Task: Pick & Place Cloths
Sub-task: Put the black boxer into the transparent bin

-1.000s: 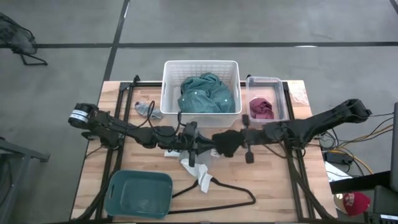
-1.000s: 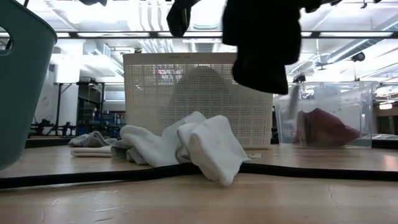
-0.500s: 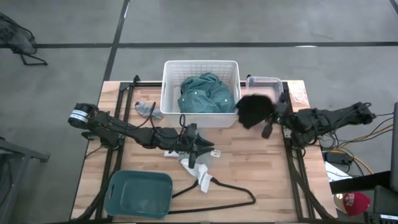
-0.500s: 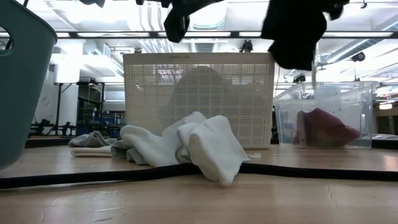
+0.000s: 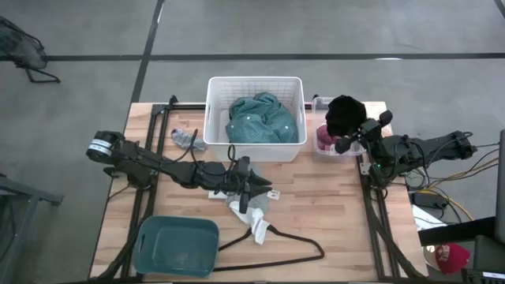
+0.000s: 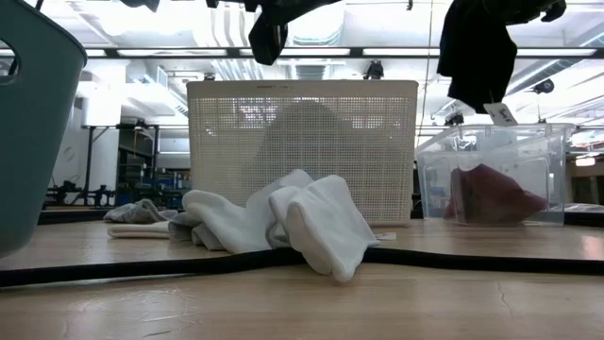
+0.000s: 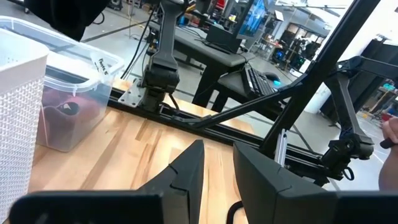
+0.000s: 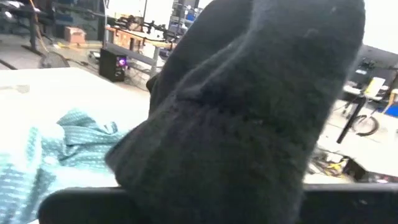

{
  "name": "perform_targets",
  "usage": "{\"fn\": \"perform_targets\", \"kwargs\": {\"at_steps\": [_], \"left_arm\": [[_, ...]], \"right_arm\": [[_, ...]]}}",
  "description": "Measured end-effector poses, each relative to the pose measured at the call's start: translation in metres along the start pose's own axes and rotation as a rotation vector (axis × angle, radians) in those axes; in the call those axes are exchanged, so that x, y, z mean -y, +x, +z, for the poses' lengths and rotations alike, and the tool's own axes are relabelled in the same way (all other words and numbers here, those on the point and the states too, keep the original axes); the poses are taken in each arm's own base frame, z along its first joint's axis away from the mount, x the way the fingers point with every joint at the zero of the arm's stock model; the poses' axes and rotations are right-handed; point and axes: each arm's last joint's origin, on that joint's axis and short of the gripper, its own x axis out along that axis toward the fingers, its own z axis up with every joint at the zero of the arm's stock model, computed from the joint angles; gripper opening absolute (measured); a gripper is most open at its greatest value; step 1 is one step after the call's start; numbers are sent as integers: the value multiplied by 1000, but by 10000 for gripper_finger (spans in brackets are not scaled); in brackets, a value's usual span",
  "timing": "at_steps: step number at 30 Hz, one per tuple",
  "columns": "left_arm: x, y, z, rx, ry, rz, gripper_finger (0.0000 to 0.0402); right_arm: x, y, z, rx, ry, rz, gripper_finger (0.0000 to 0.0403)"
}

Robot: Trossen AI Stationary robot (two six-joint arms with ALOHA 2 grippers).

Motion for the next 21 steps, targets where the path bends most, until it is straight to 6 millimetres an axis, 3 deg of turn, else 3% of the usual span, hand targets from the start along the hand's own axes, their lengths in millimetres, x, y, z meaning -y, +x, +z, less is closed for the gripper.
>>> {"fn": "perform_targets", "kwargs": {"at_steps": [10,17,21], "left_arm": [[0,0,0,0,0,0,92],[-1,0,-2,-21,11,9,92],[-1,0,-3,-32,13,14,92]], "right_arm": [[11,15,0,-39,-113,-156,13],[3,23,-17,-73,-137,32,13],[-2,28,-24,-98,-135,30,25]]}}
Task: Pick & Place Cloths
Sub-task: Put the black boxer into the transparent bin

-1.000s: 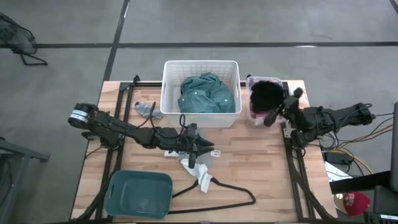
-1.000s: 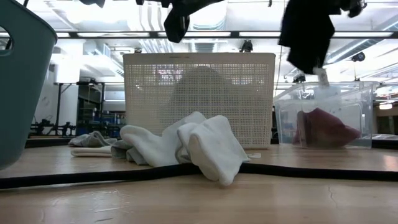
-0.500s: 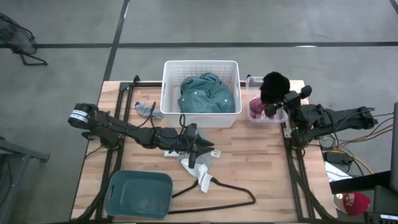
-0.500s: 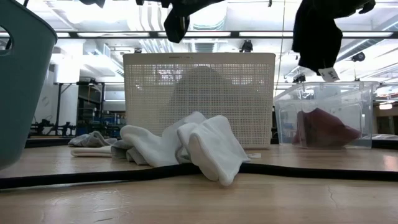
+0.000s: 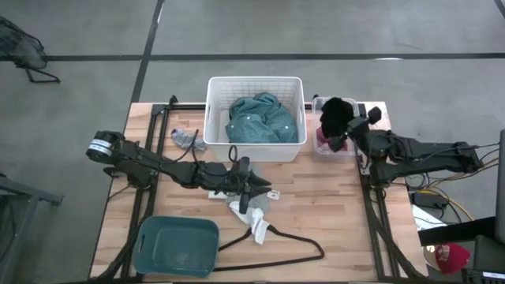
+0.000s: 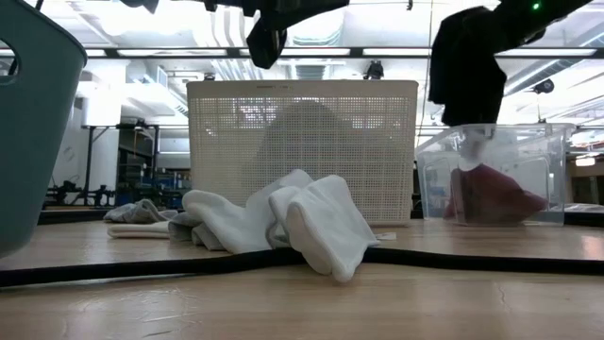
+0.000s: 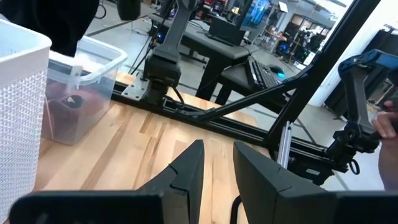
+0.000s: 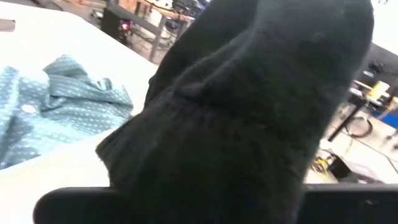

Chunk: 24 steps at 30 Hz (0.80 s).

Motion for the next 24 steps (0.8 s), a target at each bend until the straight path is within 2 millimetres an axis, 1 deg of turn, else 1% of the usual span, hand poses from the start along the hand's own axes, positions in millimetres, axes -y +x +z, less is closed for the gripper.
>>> {"fn": "perform_targets", "kwargs": {"at_steps": [3,7,10,16,21,24], "left_arm": [[0,0,-1,-8,1,3,92],[0,0,-1,-7,1,3,92],[0,0,-1,-7,0,2,92],[-1,0,-2,-25,1,10,92],[-4,-1,-9,-97,13,40,92],[-7,-2,-17,-172,21,72,92]], "right_arm": [[-1,4,-1,-17,-2,-26,48],[-2,10,-3,-40,22,-55,90],[-5,14,-5,-58,37,-61,131],[-11,19,-7,-82,61,-73,224],[-13,20,-8,-88,67,-65,284],[-15,20,-7,-86,106,17,305]]}}
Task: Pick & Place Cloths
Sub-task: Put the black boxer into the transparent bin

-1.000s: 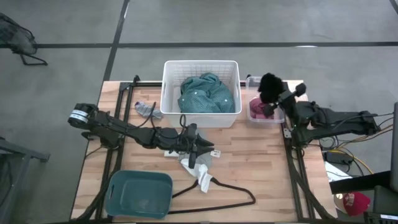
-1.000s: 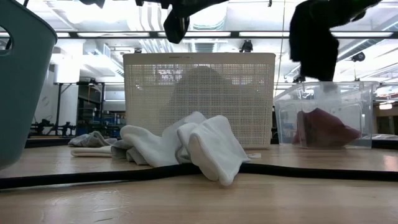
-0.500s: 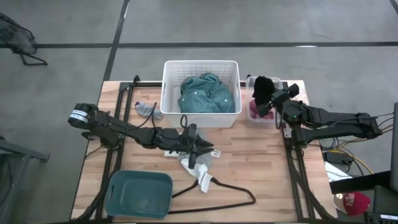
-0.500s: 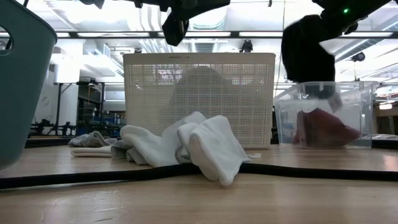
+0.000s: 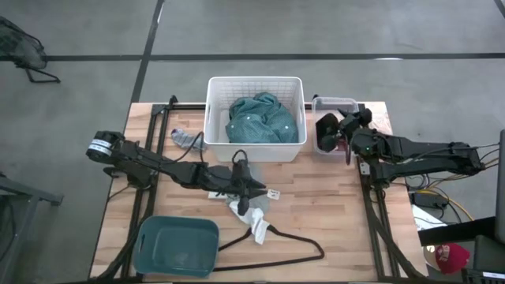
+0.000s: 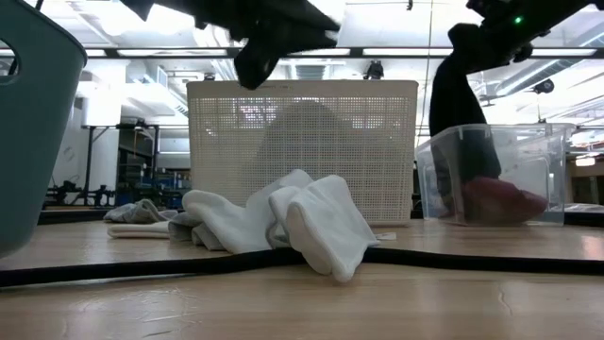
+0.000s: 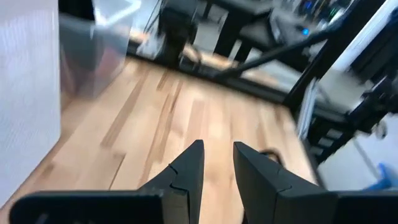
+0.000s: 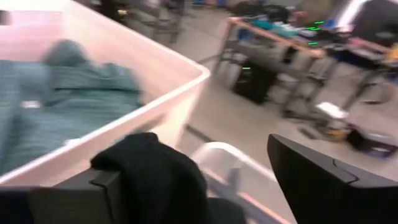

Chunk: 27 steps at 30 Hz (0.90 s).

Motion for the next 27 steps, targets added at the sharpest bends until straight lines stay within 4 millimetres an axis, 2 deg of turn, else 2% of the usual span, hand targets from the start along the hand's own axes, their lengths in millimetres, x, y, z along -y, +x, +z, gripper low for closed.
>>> {"fn": "perform_targets", "kwargs": {"at_steps": [5,8,10,13,15,20,22,27], "left_arm": [[-5,-1,-11,-114,13,49,92],[-7,-2,-16,-161,-7,73,92],[-7,-2,-16,-164,-19,75,92],[-6,-1,-17,-165,-24,74,92],[-6,-1,-17,-166,-33,74,92],[-6,-1,-17,-162,-35,78,92],[-6,-1,-16,-156,-36,77,92],[-6,-1,-16,-154,-55,78,92]], "right_arm": [[-4,-1,0,-11,9,170,324],[-4,-2,0,-10,22,196,326],[0,-3,-1,-11,22,110,323],[9,-4,-5,-21,-12,-111,312],[12,-4,-10,-43,-19,-147,303],[13,-5,-20,-245,117,123,286],[16,-6,-25,-324,136,120,281],[33,-8,-28,-472,149,-13,267]]}}
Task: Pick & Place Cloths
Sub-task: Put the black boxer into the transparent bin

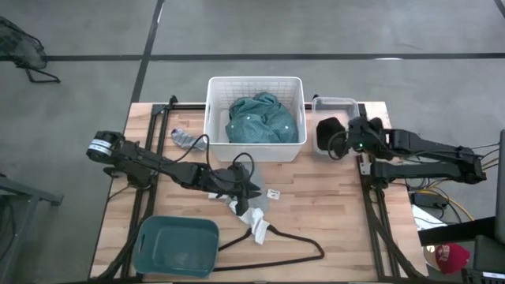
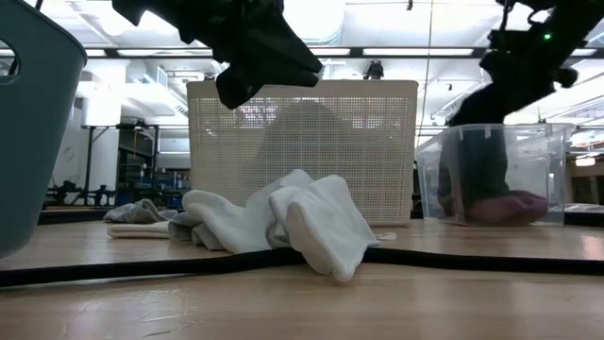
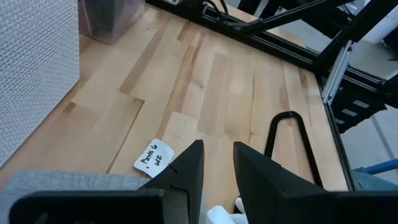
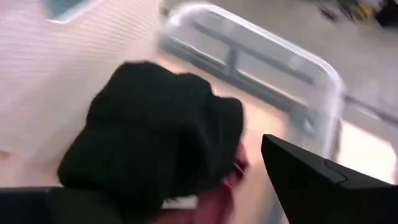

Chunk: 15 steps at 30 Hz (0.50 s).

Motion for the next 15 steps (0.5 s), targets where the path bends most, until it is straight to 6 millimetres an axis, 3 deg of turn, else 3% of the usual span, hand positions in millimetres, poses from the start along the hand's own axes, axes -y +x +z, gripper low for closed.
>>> {"fn": "perform_targets", "kwargs": {"at_steps": [4,15], "left_arm": [[0,0,0,0,-1,0,92],[0,0,0,-1,-2,0,92]], "right_arm": [[6,-1,-3,-155,18,40,256],[6,-6,-7,-316,13,179,233]]}}
